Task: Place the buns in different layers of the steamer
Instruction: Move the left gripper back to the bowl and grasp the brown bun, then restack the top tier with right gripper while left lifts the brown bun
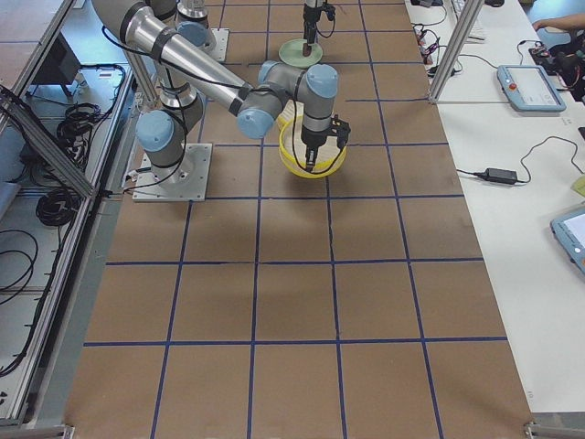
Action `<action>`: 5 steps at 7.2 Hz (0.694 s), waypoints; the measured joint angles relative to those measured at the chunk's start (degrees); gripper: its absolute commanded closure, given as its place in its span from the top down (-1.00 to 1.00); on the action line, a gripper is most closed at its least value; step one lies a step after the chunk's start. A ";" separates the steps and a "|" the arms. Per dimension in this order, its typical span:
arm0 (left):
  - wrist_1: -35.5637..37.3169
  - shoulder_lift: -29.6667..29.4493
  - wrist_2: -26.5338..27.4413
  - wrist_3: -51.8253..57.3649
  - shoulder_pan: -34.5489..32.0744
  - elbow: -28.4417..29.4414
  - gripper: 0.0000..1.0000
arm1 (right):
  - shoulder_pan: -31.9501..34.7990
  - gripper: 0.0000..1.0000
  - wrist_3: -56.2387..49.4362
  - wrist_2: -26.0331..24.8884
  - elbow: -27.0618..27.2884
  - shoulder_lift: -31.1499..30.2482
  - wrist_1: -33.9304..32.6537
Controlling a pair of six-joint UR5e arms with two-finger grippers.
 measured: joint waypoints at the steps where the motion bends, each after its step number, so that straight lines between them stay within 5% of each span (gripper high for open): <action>1: 0.06 -0.19 0.00 0.01 0.02 0.03 0.65 | 0.02 -0.93 0.05 0.02 0.00 -0.04 0.00; 3: 0.11 -0.42 0.00 0.03 0.04 -0.10 -0.23 | 3.47 -0.93 2.45 -0.13 -0.37 -0.32 0.37; 5: 0.07 -0.51 0.00 0.13 0.04 -0.44 -0.97 | 14.87 -0.93 11.21 -0.37 -1.25 -0.12 0.32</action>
